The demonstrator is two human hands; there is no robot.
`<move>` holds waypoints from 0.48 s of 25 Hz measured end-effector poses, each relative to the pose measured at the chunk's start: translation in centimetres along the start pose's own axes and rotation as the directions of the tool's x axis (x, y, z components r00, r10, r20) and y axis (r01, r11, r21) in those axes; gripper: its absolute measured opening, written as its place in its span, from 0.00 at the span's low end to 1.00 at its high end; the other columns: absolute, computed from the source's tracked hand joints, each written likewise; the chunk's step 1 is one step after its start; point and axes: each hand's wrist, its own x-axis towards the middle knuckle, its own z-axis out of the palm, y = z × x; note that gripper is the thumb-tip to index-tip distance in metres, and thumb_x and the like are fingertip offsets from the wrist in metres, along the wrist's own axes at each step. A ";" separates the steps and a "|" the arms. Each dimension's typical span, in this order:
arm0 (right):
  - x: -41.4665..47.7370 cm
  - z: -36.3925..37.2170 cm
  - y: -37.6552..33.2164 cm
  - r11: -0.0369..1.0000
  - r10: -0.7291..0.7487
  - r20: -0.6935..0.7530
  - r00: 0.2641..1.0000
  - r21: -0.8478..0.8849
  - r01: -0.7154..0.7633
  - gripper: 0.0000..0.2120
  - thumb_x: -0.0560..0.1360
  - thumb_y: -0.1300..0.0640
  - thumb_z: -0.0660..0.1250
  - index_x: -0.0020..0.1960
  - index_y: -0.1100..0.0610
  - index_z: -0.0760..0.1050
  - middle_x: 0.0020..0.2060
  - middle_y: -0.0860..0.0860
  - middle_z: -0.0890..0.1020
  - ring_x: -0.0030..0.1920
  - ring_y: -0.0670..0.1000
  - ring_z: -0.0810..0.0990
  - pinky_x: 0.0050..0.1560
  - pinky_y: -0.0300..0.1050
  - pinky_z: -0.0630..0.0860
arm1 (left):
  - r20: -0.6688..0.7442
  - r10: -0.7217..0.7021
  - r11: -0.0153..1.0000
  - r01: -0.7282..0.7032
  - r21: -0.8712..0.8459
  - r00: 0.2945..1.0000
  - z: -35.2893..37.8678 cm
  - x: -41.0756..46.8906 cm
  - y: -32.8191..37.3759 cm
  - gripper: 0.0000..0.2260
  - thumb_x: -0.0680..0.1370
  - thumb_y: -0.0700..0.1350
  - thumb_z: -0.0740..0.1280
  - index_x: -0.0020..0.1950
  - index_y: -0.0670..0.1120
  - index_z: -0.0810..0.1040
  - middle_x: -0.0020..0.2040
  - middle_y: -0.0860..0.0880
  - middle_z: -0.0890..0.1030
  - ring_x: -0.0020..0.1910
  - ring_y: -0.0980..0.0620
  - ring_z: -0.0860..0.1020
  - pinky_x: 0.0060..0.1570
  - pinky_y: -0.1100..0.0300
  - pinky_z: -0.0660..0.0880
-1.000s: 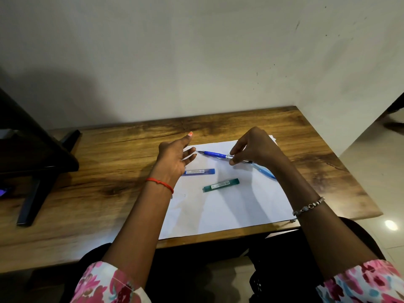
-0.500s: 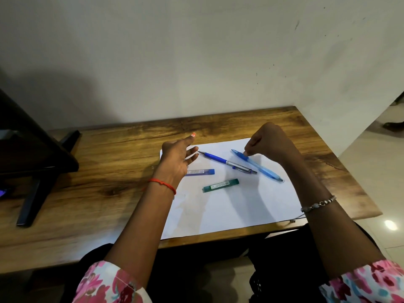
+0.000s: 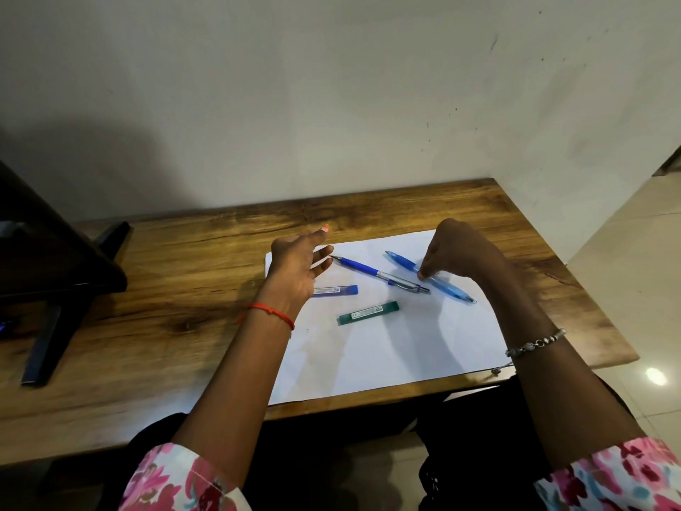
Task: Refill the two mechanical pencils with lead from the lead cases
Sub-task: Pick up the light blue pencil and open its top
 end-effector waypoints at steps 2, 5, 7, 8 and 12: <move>0.0 -0.2 -0.2 0.998 -0.052 -0.064 0.997 0.036 0.055 0.13 0.63 0.61 0.77 0.46 0.65 0.82 0.37 0.57 0.81 0.34 0.50 0.74 0.29 0.40 0.67 | 0.026 0.063 0.997 -0.064 0.042 0.998 0.2 -0.1 -0.1 0.14 0.74 0.41 0.69 0.57 0.38 0.75 0.52 0.44 0.79 0.43 0.51 0.78 0.41 0.63 0.76; -0.6 -1.0 -1.1 0.937 -0.176 -0.181 0.968 0.272 0.221 0.06 0.68 0.60 0.72 0.41 0.64 0.83 0.31 0.55 0.78 0.29 0.46 0.69 0.29 0.39 0.64 | 0.141 0.502 0.816 -0.521 0.250 0.853 0.7 -0.2 -0.1 0.19 0.70 0.38 0.72 0.60 0.40 0.76 0.48 0.49 0.79 0.45 0.56 0.77 0.45 0.69 0.74; -1.2 -1.5 -1.7 0.854 -0.219 -0.167 0.962 0.443 0.271 0.08 0.71 0.57 0.69 0.37 0.60 0.83 0.32 0.56 0.77 0.32 0.47 0.70 0.34 0.41 0.66 | 0.390 0.752 0.355 -0.825 0.439 0.531 1.2 -0.2 -0.3 0.23 0.67 0.38 0.74 0.61 0.43 0.76 0.57 0.48 0.79 0.57 0.55 0.75 0.57 0.70 0.68; -1.4 -1.5 -1.9 0.824 -0.243 -0.126 0.962 0.497 0.273 0.09 0.73 0.57 0.68 0.35 0.57 0.82 0.31 0.55 0.78 0.32 0.48 0.73 0.36 0.41 0.70 | 0.537 0.758 0.095 -0.878 0.468 0.369 1.4 -0.3 -0.7 0.23 0.67 0.41 0.73 0.62 0.44 0.75 0.60 0.47 0.78 0.63 0.54 0.72 0.64 0.67 0.63; -1.7 -1.1 -2.3 0.732 -0.365 -0.012 0.931 0.614 0.295 0.10 0.74 0.61 0.67 0.35 0.55 0.81 0.28 0.48 0.80 0.31 0.48 0.76 0.36 0.41 0.75 | 0.712 0.695 -0.390 -0.779 0.490 0.099 1.9 -0.4 -2.5 0.22 0.70 0.50 0.67 0.61 0.42 0.76 0.56 0.45 0.82 0.56 0.49 0.78 0.66 0.53 0.63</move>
